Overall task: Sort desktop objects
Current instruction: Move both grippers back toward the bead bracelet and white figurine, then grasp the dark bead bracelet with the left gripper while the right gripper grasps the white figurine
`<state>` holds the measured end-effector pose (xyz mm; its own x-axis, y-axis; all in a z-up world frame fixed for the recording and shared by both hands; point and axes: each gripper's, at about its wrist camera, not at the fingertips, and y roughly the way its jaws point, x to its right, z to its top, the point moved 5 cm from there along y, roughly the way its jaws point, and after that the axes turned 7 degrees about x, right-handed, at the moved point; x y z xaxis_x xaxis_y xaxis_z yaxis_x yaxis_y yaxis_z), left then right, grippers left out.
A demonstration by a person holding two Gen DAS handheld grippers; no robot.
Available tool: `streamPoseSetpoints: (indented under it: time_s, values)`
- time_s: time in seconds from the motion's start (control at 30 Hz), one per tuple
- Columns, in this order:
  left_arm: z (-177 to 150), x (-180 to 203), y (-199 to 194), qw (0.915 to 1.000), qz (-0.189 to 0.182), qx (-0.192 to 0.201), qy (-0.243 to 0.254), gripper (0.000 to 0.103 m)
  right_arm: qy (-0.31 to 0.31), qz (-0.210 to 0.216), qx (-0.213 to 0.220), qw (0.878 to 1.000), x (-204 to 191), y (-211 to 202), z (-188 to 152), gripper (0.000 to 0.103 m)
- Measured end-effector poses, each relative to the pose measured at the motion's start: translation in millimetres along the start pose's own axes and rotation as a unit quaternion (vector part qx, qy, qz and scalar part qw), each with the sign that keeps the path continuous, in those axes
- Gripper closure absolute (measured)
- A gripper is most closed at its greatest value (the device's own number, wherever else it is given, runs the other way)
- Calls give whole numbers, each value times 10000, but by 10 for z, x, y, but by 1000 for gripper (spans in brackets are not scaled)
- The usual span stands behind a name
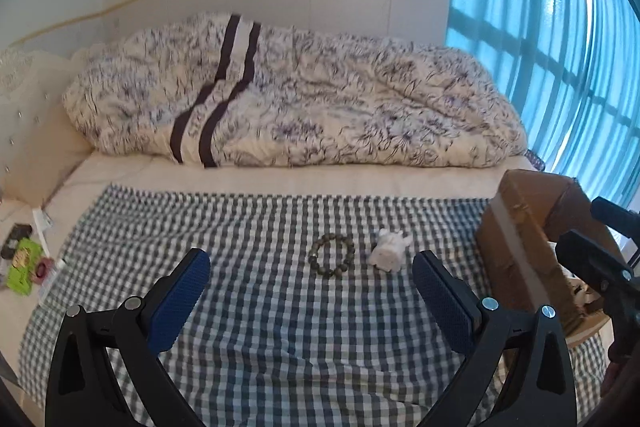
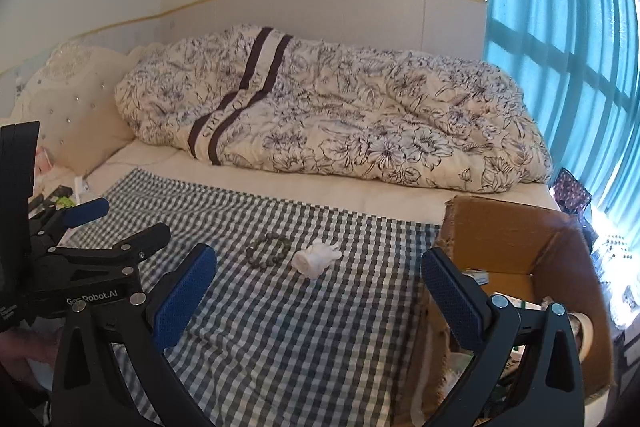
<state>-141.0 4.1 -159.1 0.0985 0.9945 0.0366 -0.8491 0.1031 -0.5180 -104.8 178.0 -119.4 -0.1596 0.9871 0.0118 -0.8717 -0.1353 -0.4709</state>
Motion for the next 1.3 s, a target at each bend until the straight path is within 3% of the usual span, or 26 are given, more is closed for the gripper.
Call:
streamPoseSetpoints:
  time_s: [0.27,0.63,0.8,1.17,1.23,1.3]
  values:
    - [-169,-179,652,9990,-51,-359,-248,0,40,226,-355,9991,24,604,-182,0]
    - [-559,-144,1605,9953,-122,-953,-152,0,127,255,-852,9960,65,1463,-668,2]
    - [-755,-11,1878,9931,-301,-1131,6,0,116,207,-970,9950,109,1733,-829,6]
    - [-887,2,2430,9900,-338,-1370,10,0,473,130,-1120,9925,239,2208,-939,7]
    - [-866,-60,2508,9902,-194,-1378,-81,2,504,134,-1149,9920,233,2282,-967,7]
    - [-849,-118,2555,9908,-3,-1345,-146,19,509,117,-1181,9916,229,2343,-989,7]
